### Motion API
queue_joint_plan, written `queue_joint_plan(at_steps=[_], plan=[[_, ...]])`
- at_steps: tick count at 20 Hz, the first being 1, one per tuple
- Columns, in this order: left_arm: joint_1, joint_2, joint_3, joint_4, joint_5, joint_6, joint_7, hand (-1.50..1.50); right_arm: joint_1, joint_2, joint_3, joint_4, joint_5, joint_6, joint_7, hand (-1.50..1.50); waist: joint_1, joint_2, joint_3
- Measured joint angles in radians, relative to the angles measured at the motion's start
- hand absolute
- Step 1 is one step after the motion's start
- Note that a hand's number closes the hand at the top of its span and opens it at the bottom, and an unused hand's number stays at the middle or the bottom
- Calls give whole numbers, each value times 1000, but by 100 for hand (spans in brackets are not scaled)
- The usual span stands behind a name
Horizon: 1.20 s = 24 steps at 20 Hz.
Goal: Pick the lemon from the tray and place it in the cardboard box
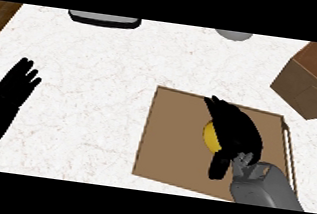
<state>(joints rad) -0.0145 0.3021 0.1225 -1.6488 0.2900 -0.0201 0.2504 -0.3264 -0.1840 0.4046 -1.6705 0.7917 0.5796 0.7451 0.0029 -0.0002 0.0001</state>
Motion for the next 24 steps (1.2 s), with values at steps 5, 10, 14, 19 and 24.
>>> queue_joint_plan(at_steps=[5, 10, 14, 19, 24], plan=[[-12, -16, 16, 18, -14, -18, -2, 0, 3, 21, -16, 49, 44, 3, -31, -150, 0, 0, 0], [15, -33, 26, -24, -20, -33, 15, 0, 9, 39, -25, 99, 82, 5, -70, -150, 1, 0, 0], [6, -48, 34, -29, -31, -32, 26, 0, -9, 63, -40, 160, 113, 3, -92, -150, 1, 0, 0], [-4, -61, 39, -21, -53, -36, 28, 0, 19, 58, -51, 188, 147, -13, -138, -150, 0, 0, 0], [-34, -60, 56, 9, -57, -55, 30, 0, 19, 59, -74, 210, 177, -30, -178, -150, -1, 0, 0]])
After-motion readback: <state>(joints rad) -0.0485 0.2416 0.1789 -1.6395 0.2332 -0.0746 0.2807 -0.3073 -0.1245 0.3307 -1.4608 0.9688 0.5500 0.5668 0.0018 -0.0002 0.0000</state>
